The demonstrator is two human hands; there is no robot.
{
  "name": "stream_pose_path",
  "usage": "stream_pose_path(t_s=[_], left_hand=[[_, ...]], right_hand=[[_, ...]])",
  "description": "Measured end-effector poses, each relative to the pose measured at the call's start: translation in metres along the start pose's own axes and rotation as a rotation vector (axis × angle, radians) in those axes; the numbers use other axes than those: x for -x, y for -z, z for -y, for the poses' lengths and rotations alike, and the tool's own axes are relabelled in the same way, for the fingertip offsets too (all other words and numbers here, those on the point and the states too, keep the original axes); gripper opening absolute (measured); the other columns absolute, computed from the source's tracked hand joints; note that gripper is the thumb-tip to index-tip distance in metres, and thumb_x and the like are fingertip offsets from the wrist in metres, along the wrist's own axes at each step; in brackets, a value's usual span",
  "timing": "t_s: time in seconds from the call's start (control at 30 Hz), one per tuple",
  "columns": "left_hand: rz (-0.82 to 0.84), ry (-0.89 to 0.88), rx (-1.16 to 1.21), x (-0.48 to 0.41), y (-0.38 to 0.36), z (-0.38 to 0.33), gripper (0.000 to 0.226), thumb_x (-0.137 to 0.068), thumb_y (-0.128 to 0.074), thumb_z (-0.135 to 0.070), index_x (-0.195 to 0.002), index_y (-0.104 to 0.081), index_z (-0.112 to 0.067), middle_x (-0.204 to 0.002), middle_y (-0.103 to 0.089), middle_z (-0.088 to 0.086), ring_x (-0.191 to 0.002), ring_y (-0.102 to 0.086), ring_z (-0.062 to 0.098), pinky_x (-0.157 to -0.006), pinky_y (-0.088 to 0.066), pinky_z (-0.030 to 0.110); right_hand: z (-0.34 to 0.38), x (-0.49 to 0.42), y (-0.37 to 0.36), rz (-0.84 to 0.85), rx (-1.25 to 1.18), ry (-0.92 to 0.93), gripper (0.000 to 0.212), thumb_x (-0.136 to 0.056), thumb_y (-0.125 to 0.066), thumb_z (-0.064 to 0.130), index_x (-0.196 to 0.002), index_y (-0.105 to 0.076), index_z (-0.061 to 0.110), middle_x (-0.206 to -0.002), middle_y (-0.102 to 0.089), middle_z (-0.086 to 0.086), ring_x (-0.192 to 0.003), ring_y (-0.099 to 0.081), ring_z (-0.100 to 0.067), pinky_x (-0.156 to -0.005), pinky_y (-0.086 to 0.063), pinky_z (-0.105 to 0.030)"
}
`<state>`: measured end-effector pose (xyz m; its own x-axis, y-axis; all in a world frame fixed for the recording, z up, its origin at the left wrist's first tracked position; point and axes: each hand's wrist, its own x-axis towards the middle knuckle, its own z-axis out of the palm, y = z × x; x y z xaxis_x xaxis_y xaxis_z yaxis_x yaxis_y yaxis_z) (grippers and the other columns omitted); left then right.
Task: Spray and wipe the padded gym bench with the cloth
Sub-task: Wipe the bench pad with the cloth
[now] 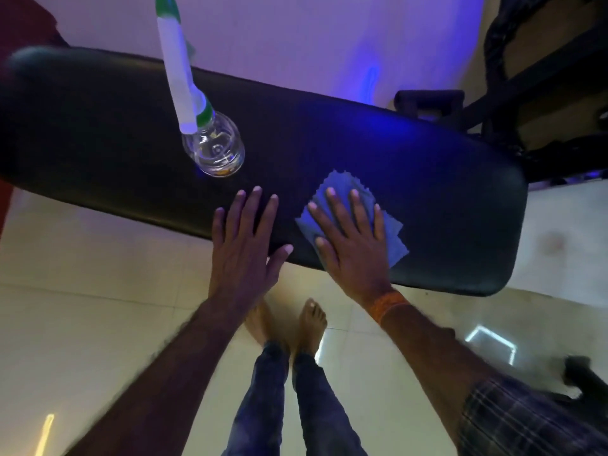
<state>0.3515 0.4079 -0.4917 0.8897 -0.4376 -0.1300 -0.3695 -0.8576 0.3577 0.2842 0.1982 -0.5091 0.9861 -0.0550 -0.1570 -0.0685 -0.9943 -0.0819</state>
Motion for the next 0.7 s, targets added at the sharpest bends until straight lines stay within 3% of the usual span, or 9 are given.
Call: stream_pose_path(t_s=[0.1, 0.17, 0.27, 0.33, 0.43, 0.53, 0.7], left_hand=[[0.000, -0.045, -0.019, 0.000, -0.004, -0.006, 0.073, -0.097, -0.049, -0.054, -0.160, -0.034, -0.021, -0.169, -0.026, 0.011, -0.157, -0.020, 0.034, -0.124, -0.018, 0.060], [0.002, -0.090, -0.026, 0.000, -0.011, -0.014, 0.070, -0.098, -0.049, -0.052, -0.160, -0.033, -0.024, -0.169, -0.025, 0.011, -0.157, -0.020, 0.034, -0.124, -0.018, 0.061], [0.000, -0.084, -0.012, 0.003, -0.016, -0.025, 0.065, -0.101, -0.050, -0.048, -0.159, -0.036, -0.025, -0.170, -0.023, 0.013, -0.157, -0.018, 0.035, -0.124, -0.016, 0.062], [0.007, -0.103, -0.021, 0.006, -0.017, -0.033, 0.063, -0.102, -0.052, -0.046, -0.160, -0.036, -0.026, -0.170, -0.021, 0.013, -0.158, -0.016, 0.035, -0.124, -0.015, 0.063], [0.037, -0.113, -0.028, 0.009, -0.015, -0.041, 0.063, -0.103, -0.051, -0.044, -0.161, -0.033, -0.028, -0.171, -0.019, 0.011, -0.158, -0.014, 0.034, -0.125, -0.015, 0.061], [0.050, -0.095, -0.018, 0.009, -0.010, -0.040, 0.062, -0.103, -0.052, -0.044, -0.160, -0.033, -0.029, -0.171, -0.021, 0.009, -0.158, -0.016, 0.032, -0.124, -0.016, 0.058], [0.048, -0.079, 0.003, 0.017, 0.002, -0.027, 0.059, -0.102, -0.049, -0.042, -0.158, -0.040, -0.024, -0.169, -0.026, 0.011, -0.156, -0.023, 0.033, -0.121, -0.024, 0.058]], right_hand=[[-0.024, -0.009, 0.002, -0.074, -0.040, -0.310, 0.055, -0.110, -0.025, 0.047, -0.164, -0.015, 0.038, -0.174, -0.011, 0.004, -0.161, -0.006, -0.029, -0.125, -0.014, -0.061], [-0.001, -0.019, -0.003, -0.135, -0.082, -0.461, 0.056, -0.109, -0.024, 0.046, -0.164, -0.014, 0.036, -0.174, -0.009, 0.003, -0.161, -0.005, -0.030, -0.126, -0.009, -0.061], [0.033, -0.001, -0.015, -0.129, -0.110, -0.229, 0.056, -0.111, -0.025, 0.045, -0.164, -0.014, 0.034, -0.174, -0.008, 0.002, -0.161, -0.001, -0.028, -0.128, -0.006, -0.058], [0.016, 0.022, -0.017, -0.094, -0.119, -0.125, 0.055, -0.111, -0.026, 0.045, -0.164, -0.016, 0.035, -0.174, -0.009, 0.004, -0.161, -0.001, -0.025, -0.128, -0.009, -0.056], [-0.019, 0.043, -0.012, -0.098, -0.067, -0.346, 0.055, -0.111, -0.020, 0.046, -0.164, -0.015, 0.033, -0.174, -0.009, 0.001, -0.161, -0.002, -0.027, -0.127, -0.011, -0.058], [-0.010, 0.037, -0.007, -0.145, -0.113, -0.561, 0.056, -0.111, -0.019, 0.045, -0.165, -0.016, 0.031, -0.174, -0.010, -0.001, -0.161, -0.003, -0.031, -0.126, -0.008, -0.061], [0.055, 0.021, -0.011, -0.096, -0.184, -0.266, 0.056, -0.111, -0.027, 0.044, -0.165, -0.015, 0.033, -0.174, -0.007, 0.003, -0.161, 0.000, -0.029, -0.127, -0.007, -0.060]])
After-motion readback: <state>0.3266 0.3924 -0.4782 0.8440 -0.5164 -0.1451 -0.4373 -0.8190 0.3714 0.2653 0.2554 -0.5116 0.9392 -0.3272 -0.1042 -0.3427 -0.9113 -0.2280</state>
